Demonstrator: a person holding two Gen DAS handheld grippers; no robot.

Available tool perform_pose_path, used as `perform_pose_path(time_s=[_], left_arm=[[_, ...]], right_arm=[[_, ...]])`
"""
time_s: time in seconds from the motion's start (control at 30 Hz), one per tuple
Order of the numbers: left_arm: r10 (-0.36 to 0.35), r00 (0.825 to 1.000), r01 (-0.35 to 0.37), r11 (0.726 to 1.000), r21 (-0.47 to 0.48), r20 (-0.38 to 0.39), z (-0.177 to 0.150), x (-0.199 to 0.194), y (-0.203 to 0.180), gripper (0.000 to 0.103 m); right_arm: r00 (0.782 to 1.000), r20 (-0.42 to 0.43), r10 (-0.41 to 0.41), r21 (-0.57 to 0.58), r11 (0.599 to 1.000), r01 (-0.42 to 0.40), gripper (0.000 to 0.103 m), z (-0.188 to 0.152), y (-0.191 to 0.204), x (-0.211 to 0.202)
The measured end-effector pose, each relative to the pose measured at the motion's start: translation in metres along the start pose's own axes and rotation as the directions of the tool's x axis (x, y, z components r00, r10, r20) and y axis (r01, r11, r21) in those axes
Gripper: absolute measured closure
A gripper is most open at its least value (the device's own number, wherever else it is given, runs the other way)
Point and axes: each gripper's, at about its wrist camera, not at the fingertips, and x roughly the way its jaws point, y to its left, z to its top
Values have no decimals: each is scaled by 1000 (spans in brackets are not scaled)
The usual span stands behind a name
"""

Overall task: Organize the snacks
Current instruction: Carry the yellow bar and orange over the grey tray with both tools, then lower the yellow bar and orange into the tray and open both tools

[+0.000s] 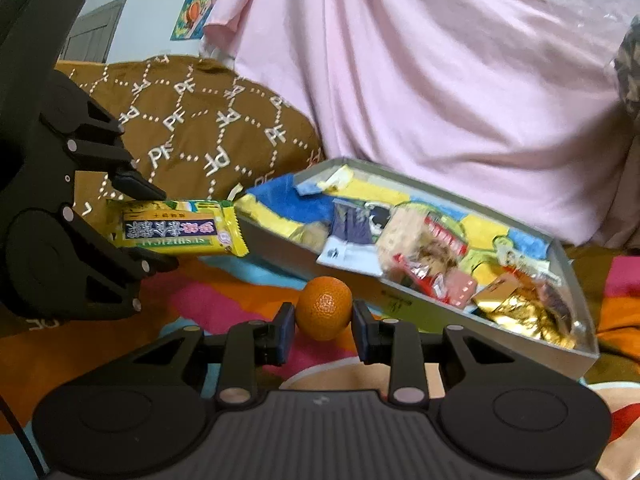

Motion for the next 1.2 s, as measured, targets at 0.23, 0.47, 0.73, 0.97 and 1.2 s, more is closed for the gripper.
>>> perform_pose_path(time_s=[0.23, 0.47, 0.73, 0.97, 1.2], left_arm=[[62, 994, -49, 989, -140, 86, 20, -11, 12, 54], [33, 995, -8, 964, -264, 92, 61, 10, 14, 54], [37, 996, 3, 885, -466, 76, 84, 51, 18, 54], [18, 998, 16, 834, -552, 55, 82, 71, 13, 54], [23, 997, 23, 848, -529, 79, 82, 73, 2, 65]], right_arm=[[995, 64, -72, 55, 996, 69, 69, 7, -16, -7], [984, 84, -155, 146, 979, 141, 69, 9, -41, 0], [969, 49, -241, 234, 946, 224, 69, -1, -68, 16], [976, 8, -220, 254, 944, 211, 68, -9, -71, 27], [978, 1, -207, 271, 942, 199, 68, -10, -72, 32]])
